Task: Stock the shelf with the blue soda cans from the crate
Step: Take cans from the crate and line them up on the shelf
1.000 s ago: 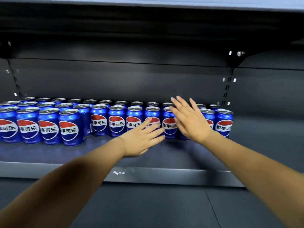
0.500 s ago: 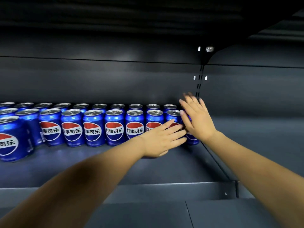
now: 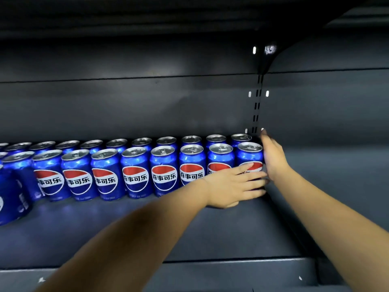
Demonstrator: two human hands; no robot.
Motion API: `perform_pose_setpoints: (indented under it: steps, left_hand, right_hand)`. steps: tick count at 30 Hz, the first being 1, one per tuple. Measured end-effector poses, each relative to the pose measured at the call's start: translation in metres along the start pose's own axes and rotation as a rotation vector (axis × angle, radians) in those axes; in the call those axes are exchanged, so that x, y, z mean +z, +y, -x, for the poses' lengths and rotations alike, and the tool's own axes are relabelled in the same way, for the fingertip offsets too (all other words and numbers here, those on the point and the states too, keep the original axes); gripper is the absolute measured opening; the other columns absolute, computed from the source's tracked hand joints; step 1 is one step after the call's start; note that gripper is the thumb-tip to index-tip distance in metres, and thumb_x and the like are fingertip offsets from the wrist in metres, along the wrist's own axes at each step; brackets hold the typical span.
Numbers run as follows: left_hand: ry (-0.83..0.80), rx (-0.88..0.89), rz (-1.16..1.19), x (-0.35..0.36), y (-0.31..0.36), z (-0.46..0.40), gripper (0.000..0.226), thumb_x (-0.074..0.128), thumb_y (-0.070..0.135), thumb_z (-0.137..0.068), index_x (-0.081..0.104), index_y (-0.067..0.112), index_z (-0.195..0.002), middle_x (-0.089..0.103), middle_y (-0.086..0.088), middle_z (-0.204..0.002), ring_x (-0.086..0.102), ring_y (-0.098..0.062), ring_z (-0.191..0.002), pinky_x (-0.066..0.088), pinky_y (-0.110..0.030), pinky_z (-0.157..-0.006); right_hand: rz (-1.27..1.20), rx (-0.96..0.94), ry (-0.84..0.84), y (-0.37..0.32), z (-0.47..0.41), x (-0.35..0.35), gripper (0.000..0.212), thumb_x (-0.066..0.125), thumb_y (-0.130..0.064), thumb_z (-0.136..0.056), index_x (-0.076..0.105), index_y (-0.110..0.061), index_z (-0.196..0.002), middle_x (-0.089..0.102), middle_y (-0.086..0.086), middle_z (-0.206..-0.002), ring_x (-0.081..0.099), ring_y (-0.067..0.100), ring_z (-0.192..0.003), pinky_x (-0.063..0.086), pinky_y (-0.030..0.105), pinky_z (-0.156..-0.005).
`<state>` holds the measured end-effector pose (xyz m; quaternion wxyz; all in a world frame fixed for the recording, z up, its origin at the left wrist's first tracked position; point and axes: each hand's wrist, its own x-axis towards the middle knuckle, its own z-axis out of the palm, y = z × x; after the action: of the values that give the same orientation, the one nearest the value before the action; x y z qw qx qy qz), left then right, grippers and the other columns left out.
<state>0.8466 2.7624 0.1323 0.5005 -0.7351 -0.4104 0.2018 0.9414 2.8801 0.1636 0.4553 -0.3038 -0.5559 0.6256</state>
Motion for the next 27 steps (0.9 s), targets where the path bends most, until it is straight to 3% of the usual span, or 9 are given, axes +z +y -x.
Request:
perform_pose_setpoints:
  steps: [4,7,9,14,22,27]
  left_hand:
    - [0.022,0.023,-0.02,0.009,0.0,0.0,0.057,0.045,0.039,-0.085,0.048,0.018,-0.138,0.044,-0.003,-0.146,0.031,-0.024,-0.14,0.006,-0.047,-0.113]
    - [0.037,0.029,-0.037,0.015,0.0,0.001,0.057,0.036,0.037,-0.087,0.047,0.016,-0.139,0.045,-0.001,-0.145,0.031,-0.025,-0.14,0.006,-0.048,-0.114]
    - [0.064,0.036,-0.024,0.016,0.001,0.002,0.056,0.038,0.036,-0.087,0.048,0.016,-0.138,0.048,-0.001,-0.143,0.034,-0.026,-0.139,0.008,-0.048,-0.114]
    - [0.148,0.021,0.027,0.015,0.0,0.002,0.051,0.046,0.035,-0.083,0.057,0.015,-0.129,0.055,-0.005,-0.134,0.041,-0.025,-0.134,0.014,-0.046,-0.113]
    - [0.157,0.028,0.047,0.016,-0.001,0.002,0.05,0.038,0.031,-0.083,0.061,0.013,-0.122,0.058,-0.005,-0.131,0.044,-0.025,-0.132,0.017,-0.046,-0.113]
    - [0.13,0.026,0.052,0.014,-0.002,0.003,0.054,0.026,0.028,-0.084,0.061,0.012,-0.122,0.057,-0.007,-0.131,0.044,-0.026,-0.132,0.018,-0.047,-0.112]
  right_hand:
    - [-0.122,0.091,0.034,0.009,0.0,-0.005,0.038,0.05,-0.049,-0.093,0.065,-0.014,-0.094,0.072,0.006,-0.091,0.067,0.016,-0.067,0.056,0.027,-0.065]
    - [-0.16,0.207,-0.063,0.013,0.004,-0.004,0.048,0.045,-0.053,-0.094,0.067,-0.01,-0.096,0.072,0.004,-0.068,0.068,0.015,-0.055,0.054,0.023,-0.051]
    - [-0.235,0.279,-0.174,0.015,0.007,-0.002,0.056,0.04,-0.056,-0.094,0.067,-0.007,-0.097,0.073,0.008,-0.071,0.07,0.018,-0.059,0.055,0.024,-0.051]
    - [-0.356,0.333,-0.278,0.012,0.008,0.001,0.068,0.035,-0.054,-0.096,0.073,-0.007,-0.067,0.071,0.01,-0.063,0.068,0.018,-0.051,0.052,0.024,-0.042]
    - [-0.331,0.352,-0.303,0.018,0.001,-0.001,0.06,0.032,-0.056,-0.096,0.065,-0.006,-0.091,0.073,0.009,-0.072,0.07,0.018,-0.06,0.056,0.023,-0.053]
    - [-0.353,0.321,-0.319,0.022,-0.004,-0.001,0.066,0.032,-0.053,-0.097,0.075,-0.007,-0.078,0.073,0.01,-0.072,0.07,0.018,-0.061,0.056,0.023,-0.052]
